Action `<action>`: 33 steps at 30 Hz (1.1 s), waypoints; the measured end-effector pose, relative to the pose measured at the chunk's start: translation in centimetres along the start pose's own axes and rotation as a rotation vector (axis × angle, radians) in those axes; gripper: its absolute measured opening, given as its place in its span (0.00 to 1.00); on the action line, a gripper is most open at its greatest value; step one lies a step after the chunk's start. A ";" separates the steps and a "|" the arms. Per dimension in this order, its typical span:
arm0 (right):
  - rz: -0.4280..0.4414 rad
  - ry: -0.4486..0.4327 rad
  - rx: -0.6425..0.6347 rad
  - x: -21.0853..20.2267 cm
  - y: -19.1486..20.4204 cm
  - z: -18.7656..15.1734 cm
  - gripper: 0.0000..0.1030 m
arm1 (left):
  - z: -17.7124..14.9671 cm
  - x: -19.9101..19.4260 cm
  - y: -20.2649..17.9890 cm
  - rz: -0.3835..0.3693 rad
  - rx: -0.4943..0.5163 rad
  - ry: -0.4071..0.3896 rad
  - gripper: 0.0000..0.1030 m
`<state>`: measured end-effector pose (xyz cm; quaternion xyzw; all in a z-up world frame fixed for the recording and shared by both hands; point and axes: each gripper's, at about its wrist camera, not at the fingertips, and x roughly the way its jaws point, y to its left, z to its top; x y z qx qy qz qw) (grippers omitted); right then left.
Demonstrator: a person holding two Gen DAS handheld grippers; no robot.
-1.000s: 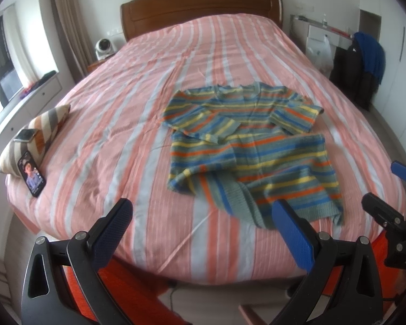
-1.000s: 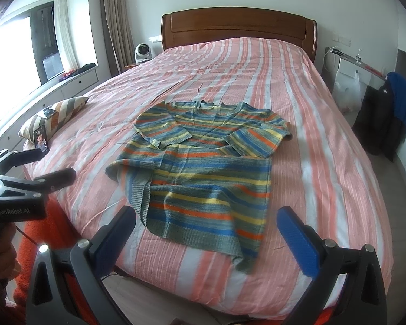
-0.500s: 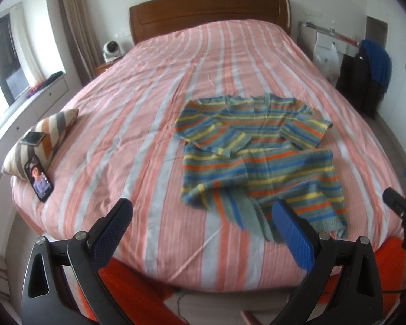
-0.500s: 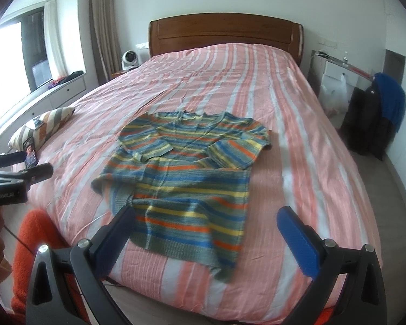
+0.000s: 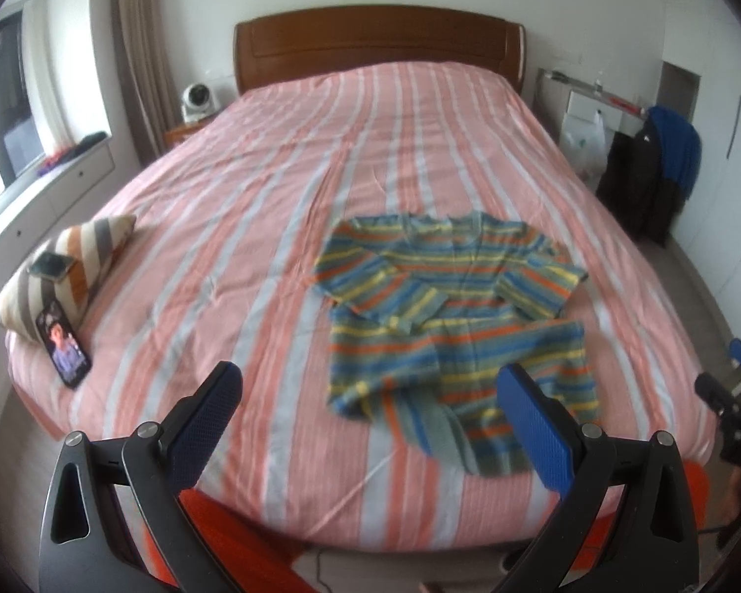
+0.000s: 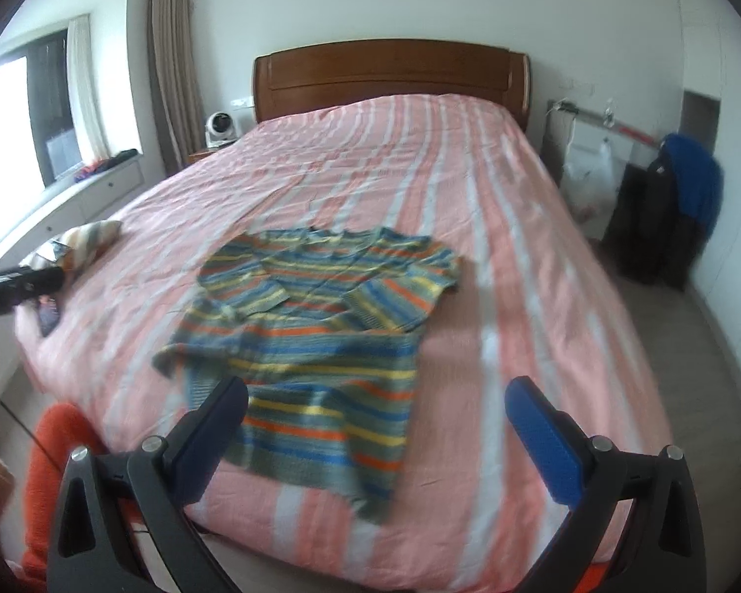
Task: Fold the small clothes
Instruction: 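Move both tools down toward the sweater's hem, then close the left gripper on the hem while the right gripper grasps the hem beside it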
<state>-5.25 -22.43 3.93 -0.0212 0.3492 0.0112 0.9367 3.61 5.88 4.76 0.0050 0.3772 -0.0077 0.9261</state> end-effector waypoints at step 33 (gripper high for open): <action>0.292 0.363 0.268 16.6 -3.9 -11.0 0.05 | -10.6 16.2 -2.2 -0.096 -0.071 0.313 0.04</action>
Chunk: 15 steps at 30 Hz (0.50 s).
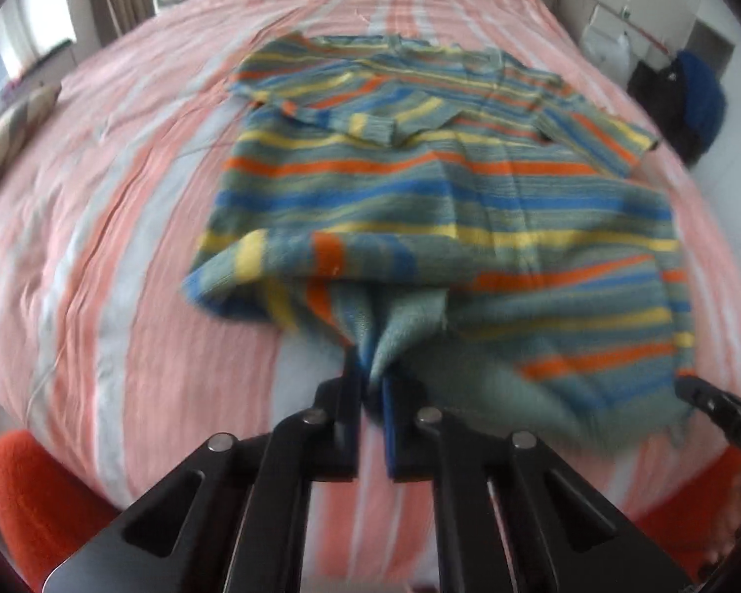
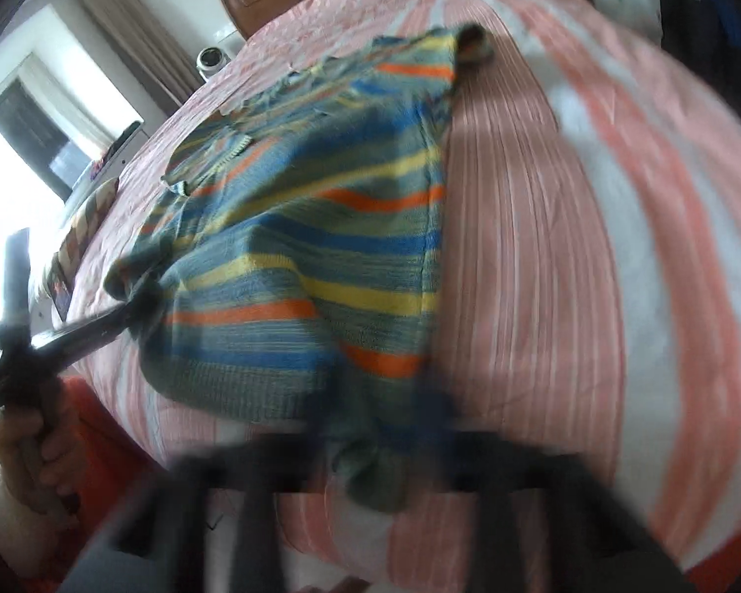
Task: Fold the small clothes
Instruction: 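Close the left gripper on the hem while the right gripper grasps the hem beside it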
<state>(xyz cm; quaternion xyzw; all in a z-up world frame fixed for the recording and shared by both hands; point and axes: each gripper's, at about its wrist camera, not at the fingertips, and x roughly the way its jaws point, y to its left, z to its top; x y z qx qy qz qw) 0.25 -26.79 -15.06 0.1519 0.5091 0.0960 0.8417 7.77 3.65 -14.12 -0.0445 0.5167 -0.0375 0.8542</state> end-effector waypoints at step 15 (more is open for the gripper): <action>-0.023 0.055 -0.011 -5.3 -0.8 -5.0 0.33 | -7.3 -7.2 8.0 -0.023 -0.058 -0.050 0.88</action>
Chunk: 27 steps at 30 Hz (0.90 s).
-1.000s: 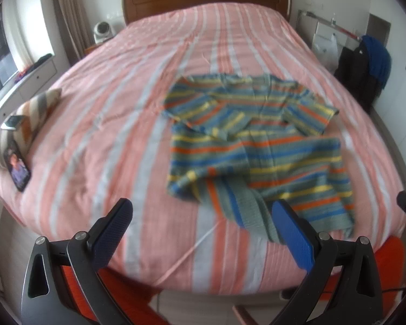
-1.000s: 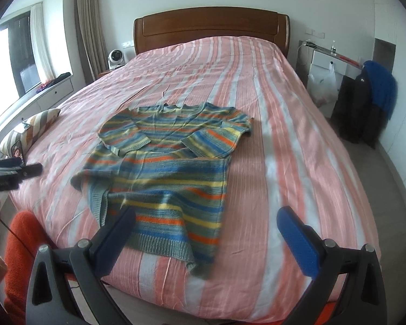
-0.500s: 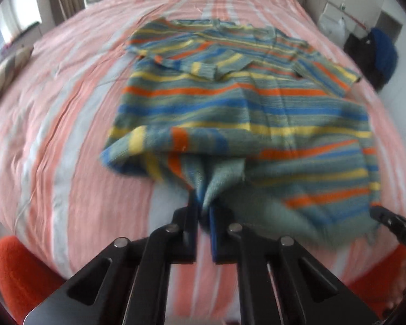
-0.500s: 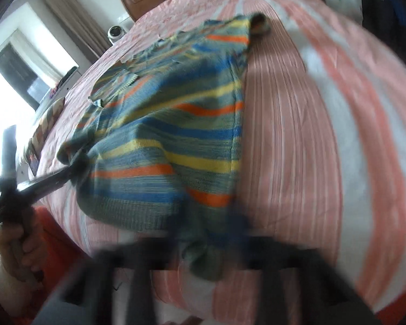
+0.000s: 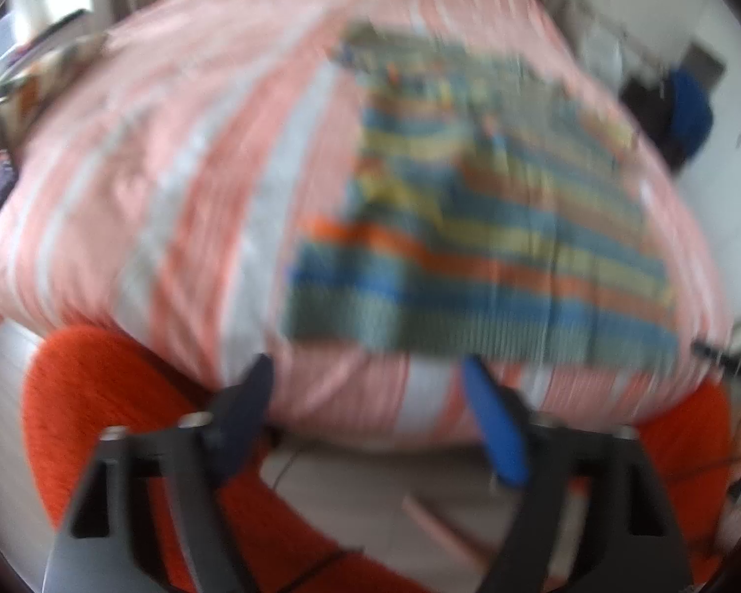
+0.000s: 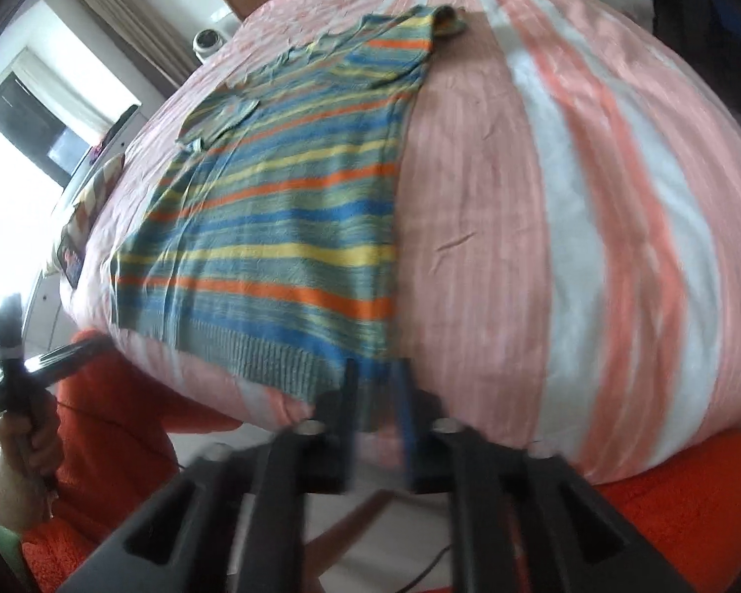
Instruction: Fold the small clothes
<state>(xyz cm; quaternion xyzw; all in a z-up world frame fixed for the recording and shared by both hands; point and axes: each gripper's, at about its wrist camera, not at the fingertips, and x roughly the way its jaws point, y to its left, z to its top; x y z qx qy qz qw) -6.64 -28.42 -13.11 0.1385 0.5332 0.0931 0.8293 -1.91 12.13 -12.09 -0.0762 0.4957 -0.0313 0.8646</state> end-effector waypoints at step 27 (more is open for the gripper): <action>-0.080 0.104 -0.050 5.1 -0.3 0.1 0.06 | -3.6 4.0 -4.1 0.138 0.162 0.198 0.32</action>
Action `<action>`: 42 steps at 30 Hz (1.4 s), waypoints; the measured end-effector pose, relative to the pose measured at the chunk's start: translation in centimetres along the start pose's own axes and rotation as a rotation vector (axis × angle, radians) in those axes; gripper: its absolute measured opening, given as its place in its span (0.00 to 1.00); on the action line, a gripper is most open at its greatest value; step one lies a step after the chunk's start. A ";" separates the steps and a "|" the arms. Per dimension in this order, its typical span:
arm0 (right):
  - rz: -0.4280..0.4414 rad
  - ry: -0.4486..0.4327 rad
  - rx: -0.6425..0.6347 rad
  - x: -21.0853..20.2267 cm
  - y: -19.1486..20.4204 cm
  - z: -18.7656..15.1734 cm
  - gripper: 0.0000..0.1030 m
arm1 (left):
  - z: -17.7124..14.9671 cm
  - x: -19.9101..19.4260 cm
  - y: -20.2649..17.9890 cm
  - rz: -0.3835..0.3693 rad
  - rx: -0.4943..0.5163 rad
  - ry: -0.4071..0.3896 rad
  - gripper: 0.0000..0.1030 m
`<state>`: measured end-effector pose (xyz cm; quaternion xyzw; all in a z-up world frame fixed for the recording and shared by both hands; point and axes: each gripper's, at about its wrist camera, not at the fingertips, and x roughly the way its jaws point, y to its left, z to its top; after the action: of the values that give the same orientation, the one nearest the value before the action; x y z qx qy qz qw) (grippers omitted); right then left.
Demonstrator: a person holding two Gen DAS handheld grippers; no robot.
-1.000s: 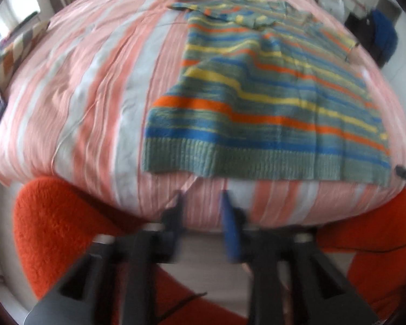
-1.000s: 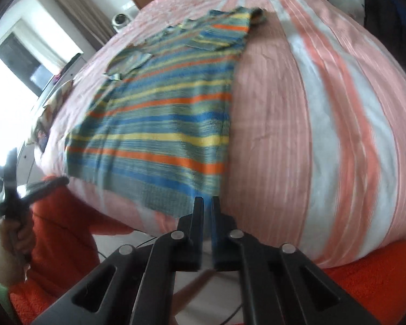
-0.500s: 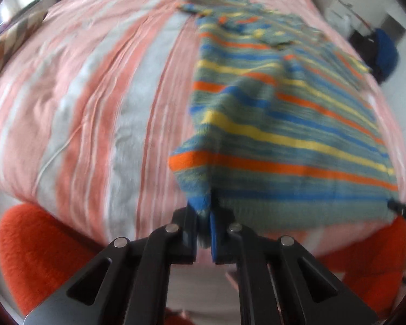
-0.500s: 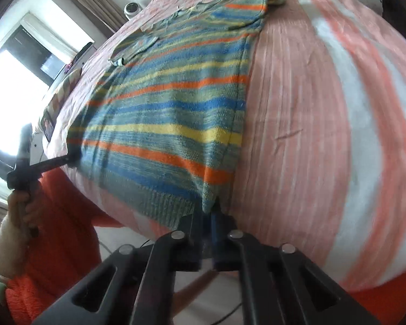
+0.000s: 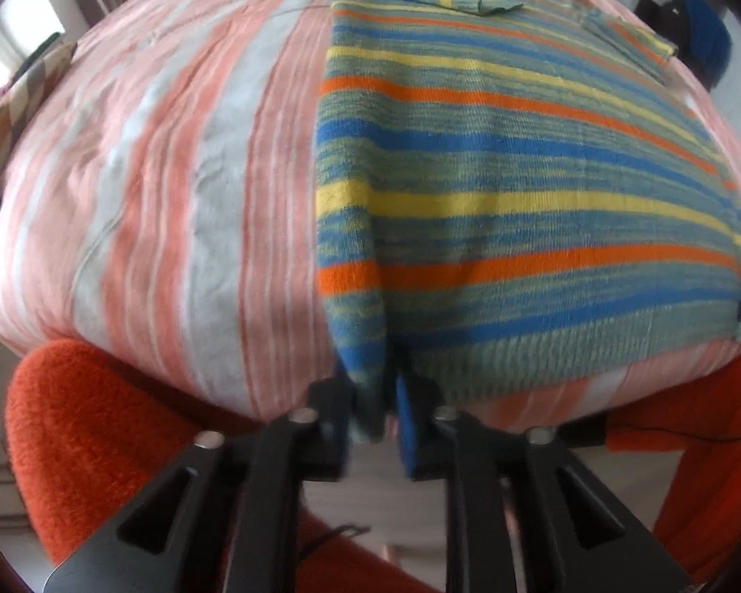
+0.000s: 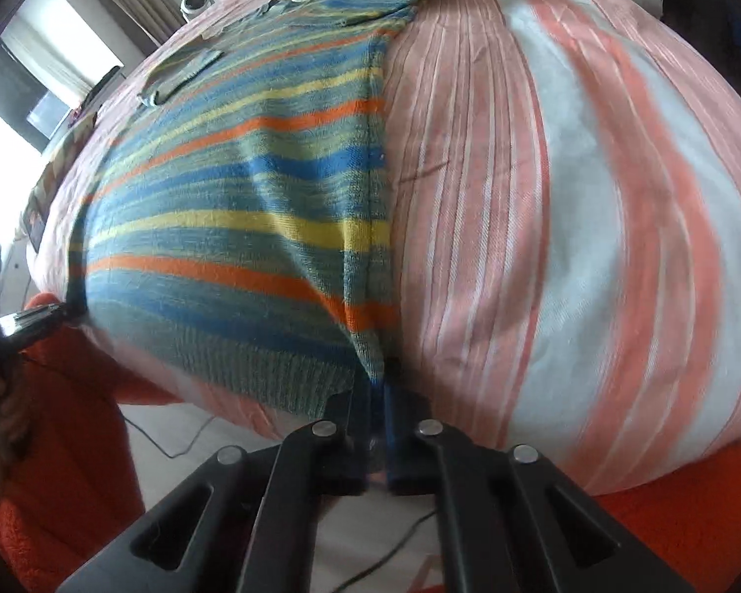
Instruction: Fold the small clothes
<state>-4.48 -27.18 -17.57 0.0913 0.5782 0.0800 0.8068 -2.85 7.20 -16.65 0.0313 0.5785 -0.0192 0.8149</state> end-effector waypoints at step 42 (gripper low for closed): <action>-0.078 -0.280 0.463 -3.2 -23.7 20.0 0.06 | 4.8 -0.5 4.4 0.221 -0.210 -0.329 0.79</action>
<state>13.98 -52.03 -14.02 0.2614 0.4668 -0.0988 0.8390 1.81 11.21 -14.52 0.0060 0.4296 0.1257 0.8942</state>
